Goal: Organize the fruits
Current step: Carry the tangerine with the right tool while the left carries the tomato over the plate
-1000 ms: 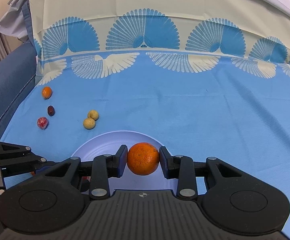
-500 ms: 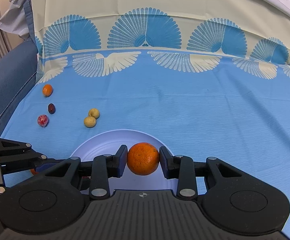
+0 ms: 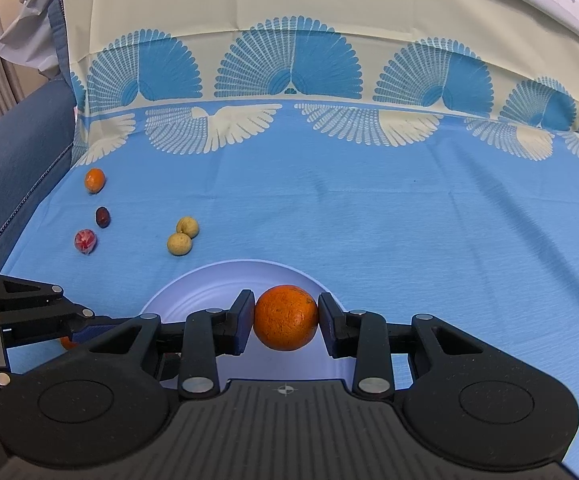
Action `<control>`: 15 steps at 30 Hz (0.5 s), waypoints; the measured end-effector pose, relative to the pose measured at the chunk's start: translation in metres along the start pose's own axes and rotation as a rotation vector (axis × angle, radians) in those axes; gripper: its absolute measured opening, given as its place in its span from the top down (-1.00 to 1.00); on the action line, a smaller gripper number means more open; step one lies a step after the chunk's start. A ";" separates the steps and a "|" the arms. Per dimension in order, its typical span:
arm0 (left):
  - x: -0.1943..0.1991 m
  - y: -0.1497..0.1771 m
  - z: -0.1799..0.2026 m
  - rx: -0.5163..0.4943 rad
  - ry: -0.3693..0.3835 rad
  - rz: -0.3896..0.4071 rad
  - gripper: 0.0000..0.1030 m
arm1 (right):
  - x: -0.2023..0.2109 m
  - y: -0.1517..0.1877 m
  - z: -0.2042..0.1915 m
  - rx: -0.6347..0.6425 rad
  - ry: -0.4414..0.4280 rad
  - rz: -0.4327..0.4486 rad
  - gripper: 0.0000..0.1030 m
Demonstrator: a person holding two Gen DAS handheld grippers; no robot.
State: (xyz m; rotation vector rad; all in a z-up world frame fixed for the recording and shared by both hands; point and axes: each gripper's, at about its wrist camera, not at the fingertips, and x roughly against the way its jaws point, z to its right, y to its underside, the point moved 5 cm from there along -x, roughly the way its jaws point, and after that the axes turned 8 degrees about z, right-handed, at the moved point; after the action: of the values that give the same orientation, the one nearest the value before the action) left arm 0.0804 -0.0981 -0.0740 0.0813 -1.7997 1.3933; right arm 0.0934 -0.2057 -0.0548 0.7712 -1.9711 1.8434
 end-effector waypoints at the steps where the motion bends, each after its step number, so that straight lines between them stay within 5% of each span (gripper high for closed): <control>1: 0.000 0.000 0.000 0.000 0.000 0.000 0.44 | 0.000 0.000 0.000 0.000 0.000 0.000 0.29; 15: 0.001 -0.001 0.000 0.000 0.001 0.002 0.44 | 0.000 0.000 0.000 -0.001 0.000 0.000 0.29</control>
State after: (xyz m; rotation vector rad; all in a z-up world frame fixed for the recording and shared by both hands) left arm 0.0804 -0.0987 -0.0728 0.0790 -1.7996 1.3945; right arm 0.0935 -0.2061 -0.0550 0.7711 -1.9713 1.8427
